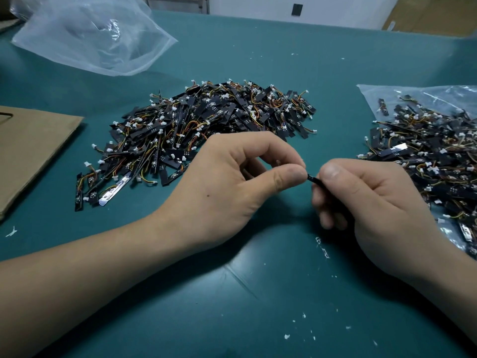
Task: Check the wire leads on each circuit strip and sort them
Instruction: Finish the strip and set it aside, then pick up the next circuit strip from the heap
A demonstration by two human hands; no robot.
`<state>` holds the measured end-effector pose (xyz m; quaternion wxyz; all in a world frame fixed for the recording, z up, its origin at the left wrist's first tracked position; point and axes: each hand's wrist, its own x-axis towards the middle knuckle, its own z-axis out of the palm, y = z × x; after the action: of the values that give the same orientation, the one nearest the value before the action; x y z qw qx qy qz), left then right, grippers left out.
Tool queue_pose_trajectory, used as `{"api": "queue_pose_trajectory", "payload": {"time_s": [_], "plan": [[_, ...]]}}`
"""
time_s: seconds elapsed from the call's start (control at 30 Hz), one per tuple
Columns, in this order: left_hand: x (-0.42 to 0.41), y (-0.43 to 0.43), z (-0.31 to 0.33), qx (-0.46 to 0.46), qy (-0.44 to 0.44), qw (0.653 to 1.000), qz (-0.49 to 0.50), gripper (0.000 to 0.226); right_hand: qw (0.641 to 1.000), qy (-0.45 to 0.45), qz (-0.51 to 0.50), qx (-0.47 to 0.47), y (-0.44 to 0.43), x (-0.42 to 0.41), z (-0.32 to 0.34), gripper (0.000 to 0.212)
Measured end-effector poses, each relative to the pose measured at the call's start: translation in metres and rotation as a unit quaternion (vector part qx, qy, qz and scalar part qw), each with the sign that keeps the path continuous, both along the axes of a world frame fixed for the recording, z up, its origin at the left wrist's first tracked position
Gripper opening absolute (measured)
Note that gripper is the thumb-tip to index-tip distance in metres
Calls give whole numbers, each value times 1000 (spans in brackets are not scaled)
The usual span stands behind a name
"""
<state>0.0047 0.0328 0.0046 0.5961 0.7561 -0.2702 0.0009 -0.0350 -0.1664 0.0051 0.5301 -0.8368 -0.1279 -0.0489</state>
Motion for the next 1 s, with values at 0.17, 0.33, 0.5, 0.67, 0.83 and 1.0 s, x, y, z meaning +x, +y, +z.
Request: {"api": "queue_pose_trajectory", "payload": {"time_s": [0.17,0.33,0.5,0.67,0.83,1.0], "plan": [[0,-1,1,11,16,1000,-6,7,999,-28,-11,-34,-1,1,-1,37],[-1,-1,1,45,21,999,1,11,998,-38,-16,-54,0,0,0,33],[-1,-1,2,62,8,998,9,16,998,-43,1,-55,3,-3,0,30],[-3,-2,5,51,29,998,3,15,997,-56,-19,-51,2,-2,0,25],[-2,-2,6,50,20,999,9,15,998,-46,-8,-45,2,-2,0,27],[-3,-2,5,51,13,999,8,15,997,-46,-4,-61,2,-3,1,26]]}}
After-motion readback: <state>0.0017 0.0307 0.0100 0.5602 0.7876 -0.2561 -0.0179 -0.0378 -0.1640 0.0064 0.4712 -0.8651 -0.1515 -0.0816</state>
